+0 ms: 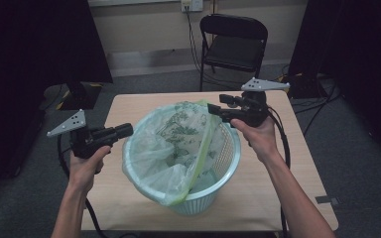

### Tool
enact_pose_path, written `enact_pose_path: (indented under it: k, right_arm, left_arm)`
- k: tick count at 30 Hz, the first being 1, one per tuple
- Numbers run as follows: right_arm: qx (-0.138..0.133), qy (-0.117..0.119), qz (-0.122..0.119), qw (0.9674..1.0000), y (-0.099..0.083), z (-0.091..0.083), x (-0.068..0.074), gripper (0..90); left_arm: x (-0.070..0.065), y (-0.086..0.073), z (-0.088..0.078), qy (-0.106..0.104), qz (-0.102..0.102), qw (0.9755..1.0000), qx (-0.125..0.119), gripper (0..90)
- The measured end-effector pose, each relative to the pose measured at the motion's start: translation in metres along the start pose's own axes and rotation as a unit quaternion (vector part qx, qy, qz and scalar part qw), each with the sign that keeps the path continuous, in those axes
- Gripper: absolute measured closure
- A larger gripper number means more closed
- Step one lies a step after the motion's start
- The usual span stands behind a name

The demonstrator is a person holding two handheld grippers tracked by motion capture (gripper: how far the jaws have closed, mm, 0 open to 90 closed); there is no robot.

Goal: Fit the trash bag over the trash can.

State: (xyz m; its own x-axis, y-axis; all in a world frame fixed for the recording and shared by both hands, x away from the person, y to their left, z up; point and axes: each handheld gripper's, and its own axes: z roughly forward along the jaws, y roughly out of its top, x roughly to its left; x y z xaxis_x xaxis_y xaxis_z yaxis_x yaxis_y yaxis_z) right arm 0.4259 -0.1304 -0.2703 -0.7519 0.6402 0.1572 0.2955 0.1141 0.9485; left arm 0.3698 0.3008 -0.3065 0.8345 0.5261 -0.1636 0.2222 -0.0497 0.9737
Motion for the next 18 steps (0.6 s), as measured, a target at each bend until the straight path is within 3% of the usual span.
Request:
enact_pose_path:
  k: [5, 9, 14, 18]
  right_arm:
    - [0.024, 0.001, -0.008, 0.9997, 0.002, 0.010, 0.004, 41.1]
    - [0.047, -0.010, -0.016, 0.9987, -0.001, 0.012, 0.003, 56.8]
    - [0.036, -0.017, -0.017, 0.9991, -0.010, -0.003, -0.003, 88.0]
    - [0.015, -0.027, -0.008, 0.9995, -0.018, -0.018, -0.008, 90.0]
  left_arm:
    - [0.009, 0.007, 0.013, 0.020, -0.009, 0.9996, -0.020, 67.6]
    - [0.018, 0.010, 0.032, 0.028, -0.016, 0.9995, -0.003, 62.8]
    - [0.015, 0.003, 0.035, 0.017, -0.020, 0.9997, 0.000, 65.2]
    - [0.012, 0.002, 0.033, 0.016, -0.016, 0.9997, -0.001, 67.1]
